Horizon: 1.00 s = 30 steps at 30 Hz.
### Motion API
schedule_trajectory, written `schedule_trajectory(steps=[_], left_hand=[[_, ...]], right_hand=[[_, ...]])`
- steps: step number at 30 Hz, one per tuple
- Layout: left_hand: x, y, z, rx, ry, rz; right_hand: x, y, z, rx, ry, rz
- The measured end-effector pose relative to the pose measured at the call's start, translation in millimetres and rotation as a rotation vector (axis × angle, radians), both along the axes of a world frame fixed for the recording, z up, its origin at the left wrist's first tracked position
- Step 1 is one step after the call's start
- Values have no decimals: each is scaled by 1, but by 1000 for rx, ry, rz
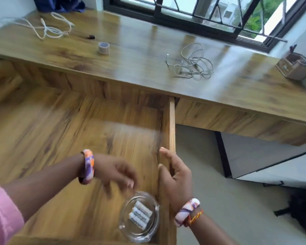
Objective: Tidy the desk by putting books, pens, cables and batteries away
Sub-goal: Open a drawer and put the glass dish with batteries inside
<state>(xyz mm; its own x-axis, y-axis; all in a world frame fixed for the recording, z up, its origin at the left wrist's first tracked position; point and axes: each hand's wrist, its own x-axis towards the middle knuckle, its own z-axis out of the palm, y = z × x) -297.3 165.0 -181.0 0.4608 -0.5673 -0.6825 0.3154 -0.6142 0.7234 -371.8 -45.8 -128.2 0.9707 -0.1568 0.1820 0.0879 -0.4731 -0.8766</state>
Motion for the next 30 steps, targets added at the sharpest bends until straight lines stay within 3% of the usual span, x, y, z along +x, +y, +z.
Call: schedule_trajectory(steps=[1, 2, 4, 6, 8, 10, 14, 20, 25, 30], left_hand=[[6, -34, 57, -169, -61, 96], [12, -54, 83, -161, -148, 257], [27, -83, 77, -153, -276, 471], [37, -118, 74, -76, -289, 572], [43, -143, 70, 26, -332, 540], [46, -159, 71, 256, -520, 441], [49, -171, 74, 423, -615, 368], [43, -184, 74, 583, -645, 400], [39, -199, 81, 755, -612, 421], [41, -202, 89, 724, -570, 433]], right_hand=[[7, -10, 4, 64, 6, -1], [16, -19, 7, 60, 2, 26], [40, -41, 10, -96, 36, 170], [68, -61, 11, -280, 110, 309], [92, -73, 12, -461, 169, 399], [113, -80, 12, -679, 163, 501], [148, -90, 15, -1006, 27, 676], [156, -96, -2, -1050, -227, 649], [169, -106, 4, -1081, -417, 803], [184, -110, 12, -1154, -461, 968]])
